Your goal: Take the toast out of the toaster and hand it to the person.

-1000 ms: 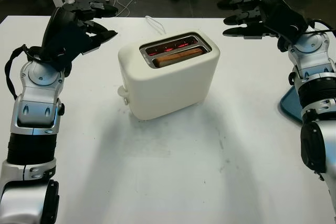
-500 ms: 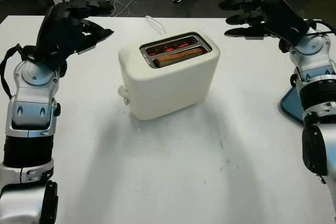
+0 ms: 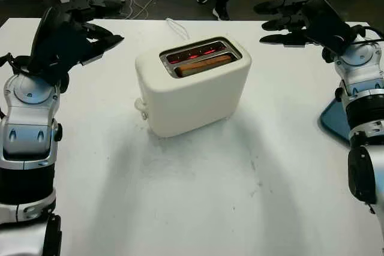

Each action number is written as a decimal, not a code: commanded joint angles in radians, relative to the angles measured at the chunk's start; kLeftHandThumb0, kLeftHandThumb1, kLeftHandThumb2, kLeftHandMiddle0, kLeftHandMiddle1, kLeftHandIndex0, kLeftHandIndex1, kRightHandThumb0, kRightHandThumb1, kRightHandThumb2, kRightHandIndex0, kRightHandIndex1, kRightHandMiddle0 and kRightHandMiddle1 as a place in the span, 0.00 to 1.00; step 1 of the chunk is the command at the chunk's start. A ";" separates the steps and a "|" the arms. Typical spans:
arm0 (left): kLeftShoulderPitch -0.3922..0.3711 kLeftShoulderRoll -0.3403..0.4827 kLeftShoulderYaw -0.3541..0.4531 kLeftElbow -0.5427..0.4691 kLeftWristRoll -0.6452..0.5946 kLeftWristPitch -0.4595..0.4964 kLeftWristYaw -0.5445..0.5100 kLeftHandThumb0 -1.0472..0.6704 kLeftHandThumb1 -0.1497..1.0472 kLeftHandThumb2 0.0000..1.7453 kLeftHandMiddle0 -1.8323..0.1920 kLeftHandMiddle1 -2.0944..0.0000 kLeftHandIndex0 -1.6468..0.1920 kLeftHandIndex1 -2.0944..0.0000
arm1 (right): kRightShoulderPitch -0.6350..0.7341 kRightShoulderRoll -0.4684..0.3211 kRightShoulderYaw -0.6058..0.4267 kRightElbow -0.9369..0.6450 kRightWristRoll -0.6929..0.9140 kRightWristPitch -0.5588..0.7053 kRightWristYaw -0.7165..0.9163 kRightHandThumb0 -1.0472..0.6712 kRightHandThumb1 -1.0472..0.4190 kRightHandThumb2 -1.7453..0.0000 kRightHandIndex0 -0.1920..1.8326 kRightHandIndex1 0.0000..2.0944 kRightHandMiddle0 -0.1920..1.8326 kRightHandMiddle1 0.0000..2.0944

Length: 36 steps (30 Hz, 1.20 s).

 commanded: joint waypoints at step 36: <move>-0.007 0.009 -0.012 0.025 0.018 -0.015 0.011 0.45 0.87 0.00 0.66 0.59 0.54 0.87 | 0.021 -0.002 0.005 -0.034 0.004 0.028 0.007 0.44 0.20 1.00 0.49 0.01 0.46 0.00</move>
